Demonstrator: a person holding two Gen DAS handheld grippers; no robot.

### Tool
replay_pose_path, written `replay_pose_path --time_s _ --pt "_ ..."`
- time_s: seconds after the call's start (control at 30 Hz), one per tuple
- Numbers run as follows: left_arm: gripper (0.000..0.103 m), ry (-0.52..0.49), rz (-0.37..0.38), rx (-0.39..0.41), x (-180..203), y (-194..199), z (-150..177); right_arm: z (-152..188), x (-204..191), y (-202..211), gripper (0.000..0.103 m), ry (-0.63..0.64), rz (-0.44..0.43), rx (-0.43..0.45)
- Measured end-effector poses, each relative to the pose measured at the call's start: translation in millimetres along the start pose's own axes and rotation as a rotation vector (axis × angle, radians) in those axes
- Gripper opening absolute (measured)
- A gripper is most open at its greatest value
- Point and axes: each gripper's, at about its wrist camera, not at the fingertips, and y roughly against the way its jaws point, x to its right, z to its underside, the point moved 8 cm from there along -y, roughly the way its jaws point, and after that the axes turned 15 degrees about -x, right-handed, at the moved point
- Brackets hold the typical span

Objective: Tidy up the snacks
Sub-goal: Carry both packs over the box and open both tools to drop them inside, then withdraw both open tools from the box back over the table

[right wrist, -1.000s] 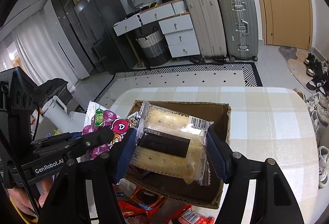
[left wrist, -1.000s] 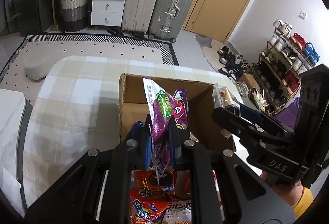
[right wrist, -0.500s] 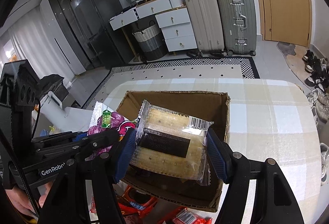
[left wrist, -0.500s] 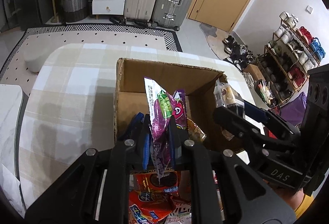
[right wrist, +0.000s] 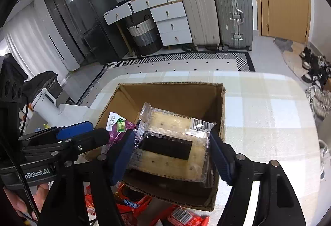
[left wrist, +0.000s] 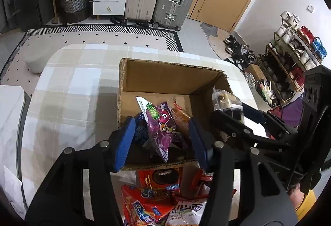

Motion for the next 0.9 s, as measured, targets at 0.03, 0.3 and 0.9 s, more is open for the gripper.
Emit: replay_pose_path --time_s 0.03,0.3,0.9 --pt "0.053 0.004 -0.003 0.002 -1 3 1 -2 -1 2 0.076 0.002 0.004 0.005" --pt "0.074 0.010 -0.028 0.016 -2 32 29 0 -2 3 0.081 -0.002 0.010 -0.009" --pt "0.079 -0.019 -0.029 0.182 15 156 121 42 -57 128 0.091 0.083 0.012 0.187"
